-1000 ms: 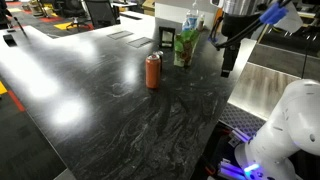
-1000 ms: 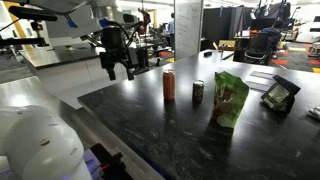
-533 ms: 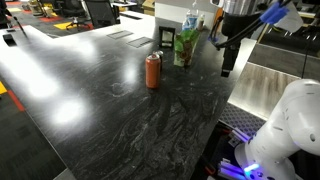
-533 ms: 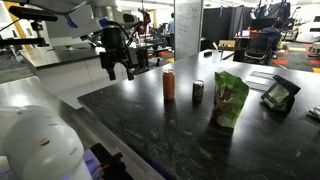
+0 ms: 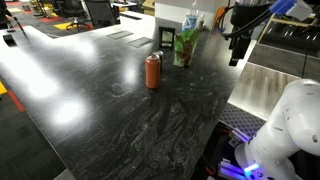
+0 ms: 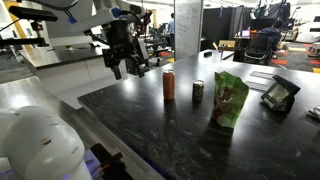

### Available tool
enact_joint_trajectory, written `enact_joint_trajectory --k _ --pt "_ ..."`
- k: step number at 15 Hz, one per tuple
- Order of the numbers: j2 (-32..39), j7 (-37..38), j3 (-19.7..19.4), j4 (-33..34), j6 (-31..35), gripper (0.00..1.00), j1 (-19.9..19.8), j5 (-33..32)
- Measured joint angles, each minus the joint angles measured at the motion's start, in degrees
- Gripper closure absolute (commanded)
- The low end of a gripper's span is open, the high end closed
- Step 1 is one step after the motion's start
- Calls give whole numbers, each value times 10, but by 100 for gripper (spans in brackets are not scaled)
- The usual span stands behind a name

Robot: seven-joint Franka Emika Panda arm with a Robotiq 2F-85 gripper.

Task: Pick up the green packet and move it in front of the two cans on the kitchen counter

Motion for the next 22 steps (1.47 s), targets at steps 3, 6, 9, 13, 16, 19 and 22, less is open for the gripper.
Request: enact_joint_trajectory --k 3,6,9,13,16,19,22 --pt "-25 -103 -54 7 1 0 11 -66" --pt "-22 -200 -107 35 1 0 31 -99" --pt "3 -284 -150 82 1 0 52 -102" --pt "64 -369 -190 153 17 0 68 -95" --pt "122 -415 -206 196 39 0 69 -79" --pt "181 -441 -211 232 55 0 65 -57" --pt "233 -457 -211 267 59 0 51 -46"
